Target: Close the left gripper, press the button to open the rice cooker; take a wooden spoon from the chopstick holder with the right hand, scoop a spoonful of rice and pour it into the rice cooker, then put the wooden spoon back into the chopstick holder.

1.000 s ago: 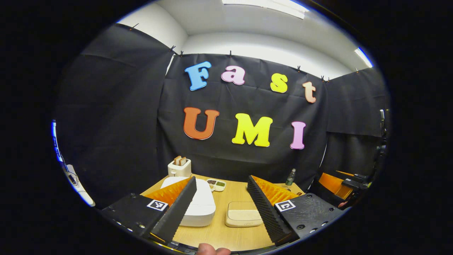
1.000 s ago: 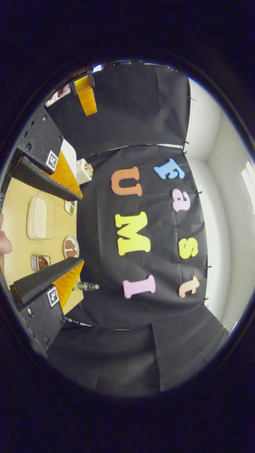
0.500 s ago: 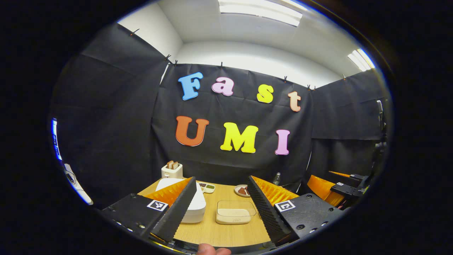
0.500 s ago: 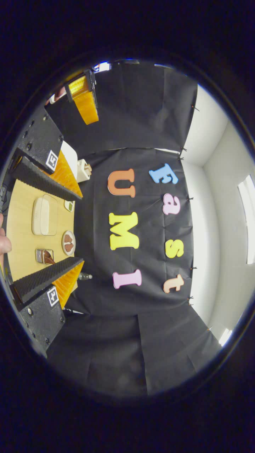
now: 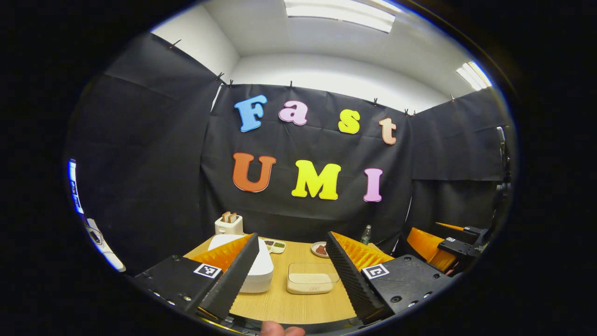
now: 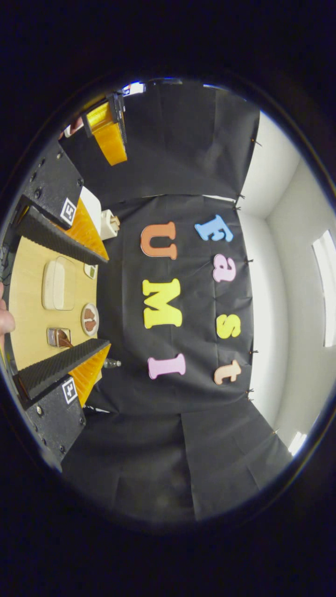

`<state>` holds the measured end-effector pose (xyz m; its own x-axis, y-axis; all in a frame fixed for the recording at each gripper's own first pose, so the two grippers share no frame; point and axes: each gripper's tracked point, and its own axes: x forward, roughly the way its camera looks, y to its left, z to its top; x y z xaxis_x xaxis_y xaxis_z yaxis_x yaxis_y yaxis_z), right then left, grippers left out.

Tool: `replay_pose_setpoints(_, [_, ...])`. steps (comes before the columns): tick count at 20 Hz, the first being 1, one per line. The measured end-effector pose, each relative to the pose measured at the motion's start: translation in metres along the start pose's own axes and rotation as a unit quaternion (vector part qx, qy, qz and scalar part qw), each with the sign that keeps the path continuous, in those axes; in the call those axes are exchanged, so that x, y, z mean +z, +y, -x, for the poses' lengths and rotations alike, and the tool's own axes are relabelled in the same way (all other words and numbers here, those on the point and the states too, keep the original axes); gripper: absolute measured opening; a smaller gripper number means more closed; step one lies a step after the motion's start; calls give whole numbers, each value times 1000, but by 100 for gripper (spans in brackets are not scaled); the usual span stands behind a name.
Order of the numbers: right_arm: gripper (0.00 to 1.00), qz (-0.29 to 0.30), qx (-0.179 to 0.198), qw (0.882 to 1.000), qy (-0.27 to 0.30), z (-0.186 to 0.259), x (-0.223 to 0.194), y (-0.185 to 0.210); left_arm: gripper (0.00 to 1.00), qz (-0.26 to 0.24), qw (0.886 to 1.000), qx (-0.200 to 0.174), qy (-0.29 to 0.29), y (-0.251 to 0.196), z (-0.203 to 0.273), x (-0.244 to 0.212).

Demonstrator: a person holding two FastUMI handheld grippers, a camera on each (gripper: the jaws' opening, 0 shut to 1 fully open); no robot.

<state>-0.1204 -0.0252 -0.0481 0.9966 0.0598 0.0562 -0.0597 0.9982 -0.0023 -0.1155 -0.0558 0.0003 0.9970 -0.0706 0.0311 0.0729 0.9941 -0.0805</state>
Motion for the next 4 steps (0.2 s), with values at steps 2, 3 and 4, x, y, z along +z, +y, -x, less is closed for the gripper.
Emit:
replay_pose_setpoints(2, [100, -1, 1, 1000, 1, -3, 1, 0, 94, 0, 1000, 2, 1, 1, -1, 0])
replay_pose_setpoints(3, [100, -2, 2, 1000, 1, -4, 1, 0, 94, -1, 1000, 2, 1, 2, -2, 1])
replay_pose_setpoints(4, [100, -3, 2, 1000, 1, -5, 0, 2, 94, -3, 1000, 2, 1, 1, -3, 1])
